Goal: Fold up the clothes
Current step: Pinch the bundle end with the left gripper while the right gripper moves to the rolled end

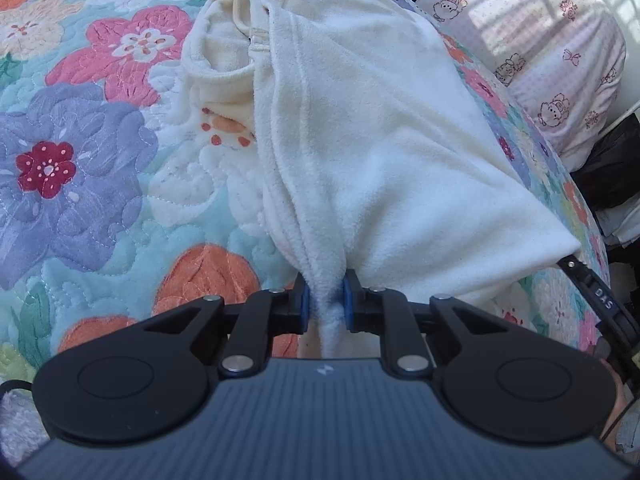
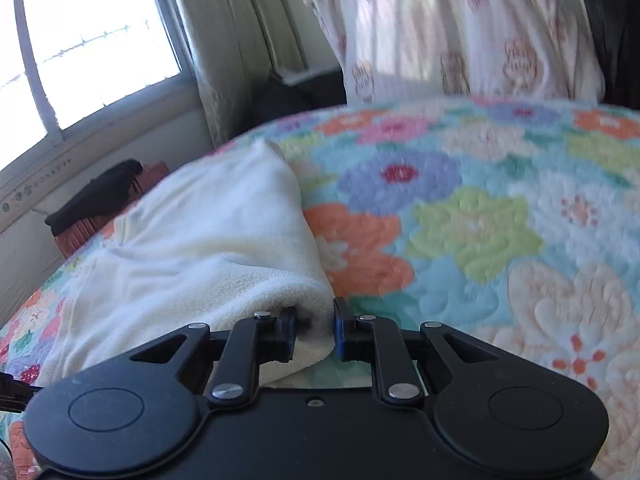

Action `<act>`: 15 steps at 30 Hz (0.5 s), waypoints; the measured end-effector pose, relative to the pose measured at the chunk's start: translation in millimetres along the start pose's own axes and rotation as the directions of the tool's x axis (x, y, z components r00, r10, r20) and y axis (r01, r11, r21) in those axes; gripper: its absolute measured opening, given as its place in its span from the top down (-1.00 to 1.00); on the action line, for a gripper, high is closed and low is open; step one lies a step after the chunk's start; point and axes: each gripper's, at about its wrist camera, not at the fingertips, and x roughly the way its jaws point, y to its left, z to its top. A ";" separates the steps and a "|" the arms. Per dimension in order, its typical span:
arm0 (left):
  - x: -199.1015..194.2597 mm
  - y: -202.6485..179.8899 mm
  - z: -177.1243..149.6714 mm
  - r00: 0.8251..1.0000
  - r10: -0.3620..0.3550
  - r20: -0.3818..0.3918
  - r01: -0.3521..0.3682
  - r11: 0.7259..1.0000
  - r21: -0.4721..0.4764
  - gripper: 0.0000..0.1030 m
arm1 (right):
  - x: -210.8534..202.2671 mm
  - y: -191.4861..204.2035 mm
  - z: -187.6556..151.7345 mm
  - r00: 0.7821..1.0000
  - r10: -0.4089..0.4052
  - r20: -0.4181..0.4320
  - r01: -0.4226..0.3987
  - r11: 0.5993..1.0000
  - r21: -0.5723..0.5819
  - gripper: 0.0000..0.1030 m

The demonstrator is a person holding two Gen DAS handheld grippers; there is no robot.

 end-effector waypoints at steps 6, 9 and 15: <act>1.6 5.5 -1.6 0.998 -0.054 -0.028 0.053 0.998 -0.036 0.71 | -2.1 -0.6 -24.0 0.991 -0.134 0.000 0.133 0.986 -0.097 0.65; 4.6 0.0 -2.8 1.000 -0.007 -0.029 0.007 1.000 0.001 0.71 | 3.6 -11.9 -34.1 0.978 -0.199 -0.058 0.197 0.980 -0.039 0.76; 5.8 2.6 -1.6 1.000 -0.016 -0.026 0.015 1.000 -0.019 0.63 | -8.5 -71.4 -30.5 0.991 -0.050 -0.125 0.085 0.954 0.286 0.73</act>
